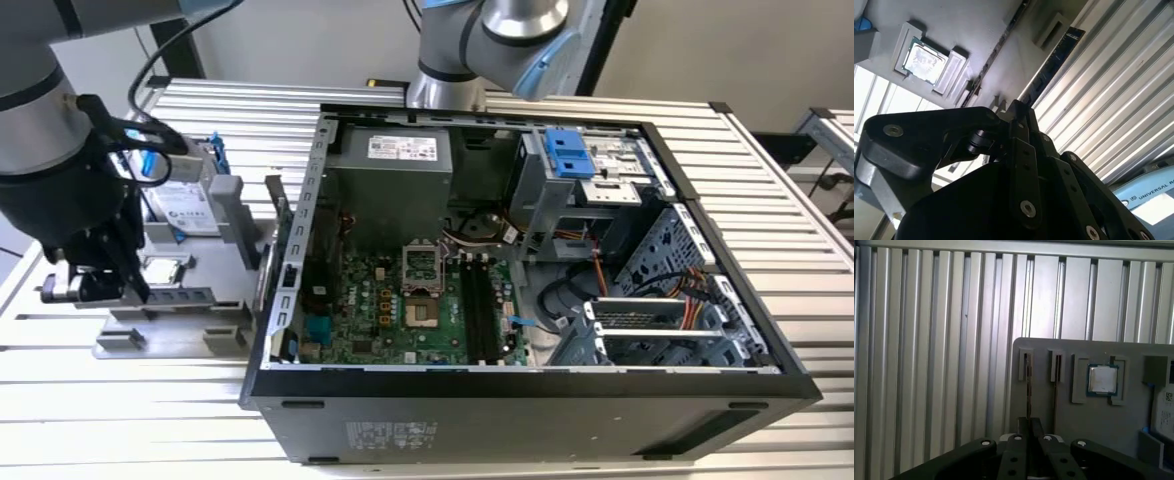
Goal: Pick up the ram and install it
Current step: 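Pick up the ram and move it above insertion slot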
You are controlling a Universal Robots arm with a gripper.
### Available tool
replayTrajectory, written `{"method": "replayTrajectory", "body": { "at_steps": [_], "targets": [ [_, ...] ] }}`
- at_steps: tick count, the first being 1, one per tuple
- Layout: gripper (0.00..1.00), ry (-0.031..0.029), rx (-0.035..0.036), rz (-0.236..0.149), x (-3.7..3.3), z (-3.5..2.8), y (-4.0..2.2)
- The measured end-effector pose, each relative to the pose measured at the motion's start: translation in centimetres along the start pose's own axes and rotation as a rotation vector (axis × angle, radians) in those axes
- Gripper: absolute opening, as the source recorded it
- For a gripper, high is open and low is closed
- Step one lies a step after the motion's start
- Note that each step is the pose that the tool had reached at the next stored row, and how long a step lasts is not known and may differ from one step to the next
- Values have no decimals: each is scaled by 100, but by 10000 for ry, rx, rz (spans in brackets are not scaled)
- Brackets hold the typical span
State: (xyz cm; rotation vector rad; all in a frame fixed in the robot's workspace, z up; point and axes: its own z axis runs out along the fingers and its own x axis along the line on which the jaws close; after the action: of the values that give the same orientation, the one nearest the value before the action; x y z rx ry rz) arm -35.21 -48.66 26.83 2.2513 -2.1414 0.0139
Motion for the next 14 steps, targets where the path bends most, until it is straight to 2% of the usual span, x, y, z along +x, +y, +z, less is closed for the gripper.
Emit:
{"method": "replayTrajectory", "body": {
  "at_steps": [14],
  "targets": [
    [0, 0, 0, 1, 7, -236, 6]
  ]
}}
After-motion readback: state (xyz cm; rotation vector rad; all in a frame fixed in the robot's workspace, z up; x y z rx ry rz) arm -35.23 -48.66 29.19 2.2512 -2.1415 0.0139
